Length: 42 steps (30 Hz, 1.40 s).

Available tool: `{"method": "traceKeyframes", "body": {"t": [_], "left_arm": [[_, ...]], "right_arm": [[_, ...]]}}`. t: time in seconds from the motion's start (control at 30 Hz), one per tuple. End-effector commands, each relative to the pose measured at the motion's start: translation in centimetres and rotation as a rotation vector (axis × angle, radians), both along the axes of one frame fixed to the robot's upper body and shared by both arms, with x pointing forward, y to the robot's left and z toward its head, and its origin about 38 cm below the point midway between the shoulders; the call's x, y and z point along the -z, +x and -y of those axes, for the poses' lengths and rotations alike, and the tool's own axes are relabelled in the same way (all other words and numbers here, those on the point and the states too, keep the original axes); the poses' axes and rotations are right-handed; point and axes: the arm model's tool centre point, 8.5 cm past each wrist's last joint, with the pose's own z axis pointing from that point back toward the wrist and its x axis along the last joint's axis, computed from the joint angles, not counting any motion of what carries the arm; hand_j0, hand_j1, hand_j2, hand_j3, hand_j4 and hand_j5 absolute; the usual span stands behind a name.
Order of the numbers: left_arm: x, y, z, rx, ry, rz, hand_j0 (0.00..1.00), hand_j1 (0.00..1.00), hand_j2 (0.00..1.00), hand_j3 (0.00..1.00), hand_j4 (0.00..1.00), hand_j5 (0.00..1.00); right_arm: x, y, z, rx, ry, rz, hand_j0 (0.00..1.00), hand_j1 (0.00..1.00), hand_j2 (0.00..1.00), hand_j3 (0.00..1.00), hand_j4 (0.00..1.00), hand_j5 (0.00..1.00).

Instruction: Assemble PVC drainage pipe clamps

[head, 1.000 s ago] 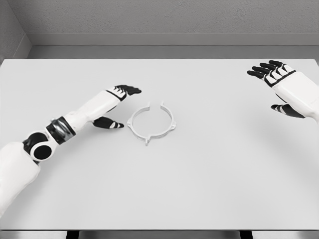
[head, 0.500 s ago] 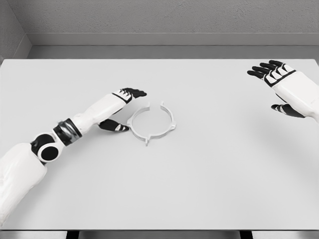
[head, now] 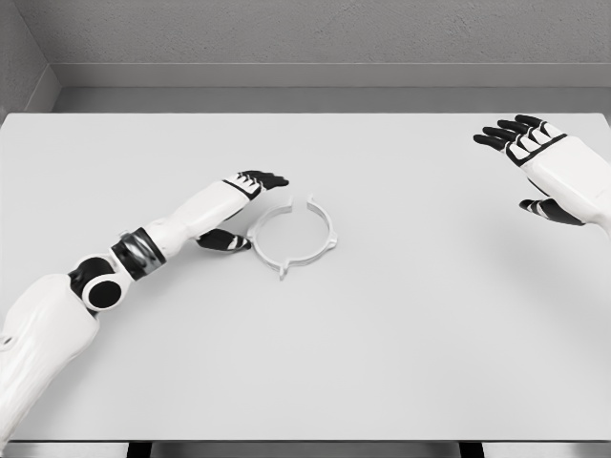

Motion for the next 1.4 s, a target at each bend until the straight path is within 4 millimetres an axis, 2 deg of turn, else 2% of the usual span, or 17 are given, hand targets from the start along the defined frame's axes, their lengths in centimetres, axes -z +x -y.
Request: {"method": "traceKeyframes", "body": {"t": [0.0, 0.43, 0.5, 0.6, 0.73, 0.77, 1.03, 1.17, 1.27, 1.37], "left_arm": [[0.0, 0.0, 0.1, 0.001, -0.005, -0.001, 1.00, 1.00, 1.00, 1.00, 1.00, 1.00], [-0.3, 0.2, 0.5, 0.004, -0.015, 0.002, 1.00, 1.00, 1.00, 1.00, 1.00, 1.00], [-0.3, 0.2, 0.2, -0.001, -0.016, 0.002, 1.00, 1.00, 1.00, 1.00, 1.00, 1.00], [-1.1, 0.7, -0.2, -0.008, -0.016, 0.019, 1.00, 1.00, 1.00, 1.00, 1.00, 1.00], [-1.1, 0.7, -0.2, -0.008, -0.016, 0.019, 1.00, 1.00, 1.00, 1.00, 1.00, 1.00], [-2.0, 1.3, -1.5, -0.022, 0.006, 0.037, 1.00, 1.00, 1.00, 1.00, 1.00, 1.00], [-2.4, 1.5, -1.7, -0.020, 0.014, 0.047, 1.00, 1.00, 1.00, 1.00, 1.00, 1.00], [-3.4, 0.5, -2.4, 0.003, 0.033, 0.077, 1.00, 1.00, 1.00, 1.00, 1.00, 1.00], [-4.1, -1.7, -2.1, 0.056, 0.038, 0.103, 1.00, 1.00, 1.00, 1.00, 1.00, 1.00], [-4.5, -2.4, -1.3, 0.084, 0.025, 0.116, 1.00, 1.00, 1.00, 1.00, 1.00, 1.00]], "right_arm": [[-0.1, 0.0, 0.0, 0.000, 0.006, 0.001, 1.00, 1.00, 1.00, 1.00, 1.00, 1.00], [0.0, 0.0, -0.1, -0.004, 0.006, -0.001, 1.00, 1.00, 1.00, 1.00, 1.00, 1.00], [0.1, 0.2, -0.8, -0.024, 0.005, -0.006, 1.00, 1.00, 1.00, 1.00, 1.00, 1.00], [0.1, 0.2, -0.8, -0.024, 0.005, -0.006, 1.00, 1.00, 1.00, 1.00, 1.00, 1.00], [0.1, 0.2, -0.8, -0.024, 0.005, -0.006, 1.00, 1.00, 1.00, 1.00, 1.00, 1.00], [-0.3, 1.3, -3.5, -0.100, -0.005, 0.004, 1.00, 1.00, 1.00, 1.00, 1.00, 1.00], [-0.2, 1.4, -3.7, -0.105, -0.006, 0.000, 1.00, 1.00, 1.00, 1.00, 1.00, 1.00], [0.0, 1.5, -3.6, -0.100, -0.005, -0.005, 1.00, 1.00, 1.00, 1.00, 1.00, 1.00], [-0.1, 1.4, -3.8, -0.105, -0.003, -0.003, 1.00, 1.00, 1.00, 1.00, 1.00, 1.00], [0.3, 1.5, -3.9, -0.101, 0.000, -0.014, 1.00, 1.00, 1.00, 1.00, 1.00, 1.00]]}}
